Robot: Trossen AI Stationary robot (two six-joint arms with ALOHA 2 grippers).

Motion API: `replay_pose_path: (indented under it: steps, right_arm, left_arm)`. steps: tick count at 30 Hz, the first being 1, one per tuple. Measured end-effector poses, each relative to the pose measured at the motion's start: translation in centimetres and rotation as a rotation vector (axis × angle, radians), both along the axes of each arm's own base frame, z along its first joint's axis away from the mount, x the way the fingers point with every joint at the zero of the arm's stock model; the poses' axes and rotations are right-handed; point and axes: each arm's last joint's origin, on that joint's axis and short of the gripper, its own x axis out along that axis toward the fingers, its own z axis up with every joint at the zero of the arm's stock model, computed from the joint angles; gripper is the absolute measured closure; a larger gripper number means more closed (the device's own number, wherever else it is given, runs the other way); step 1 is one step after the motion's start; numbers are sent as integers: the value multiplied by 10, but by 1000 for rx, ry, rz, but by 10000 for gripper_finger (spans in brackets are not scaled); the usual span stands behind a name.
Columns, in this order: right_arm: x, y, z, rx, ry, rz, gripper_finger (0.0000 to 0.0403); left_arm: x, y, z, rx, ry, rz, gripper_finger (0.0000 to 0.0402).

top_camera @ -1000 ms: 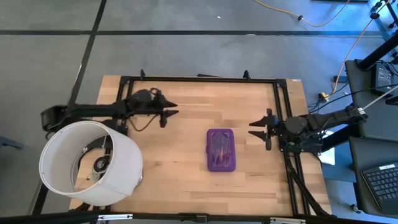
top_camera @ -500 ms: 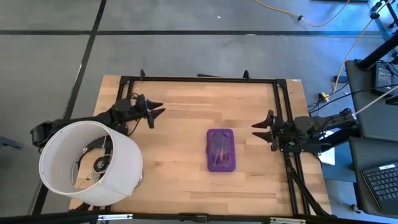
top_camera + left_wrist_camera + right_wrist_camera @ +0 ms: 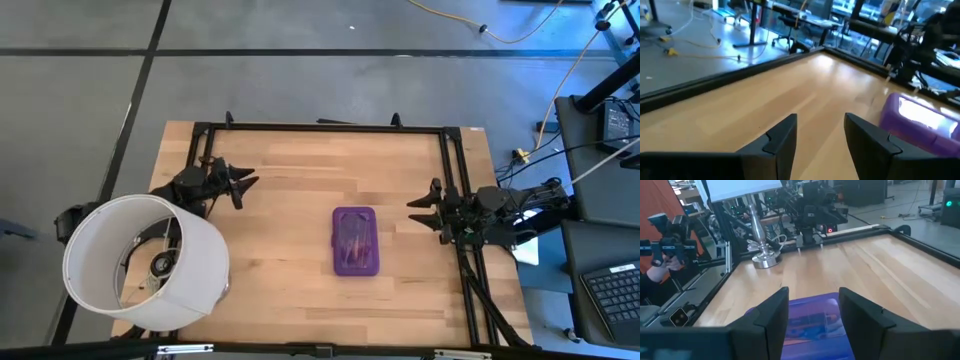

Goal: Pick & place school supplies into a supply box
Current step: Return to Home Position

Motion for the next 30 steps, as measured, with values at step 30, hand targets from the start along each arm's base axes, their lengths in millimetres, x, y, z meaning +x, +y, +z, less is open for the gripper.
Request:
replay_pose_path:
  steps: [30]
  right_arm:
    - [8, 2, -19, 13, -35, -22, 227]
  left_arm:
    - [-17, -8, 14, 91, -136, -42, 245]
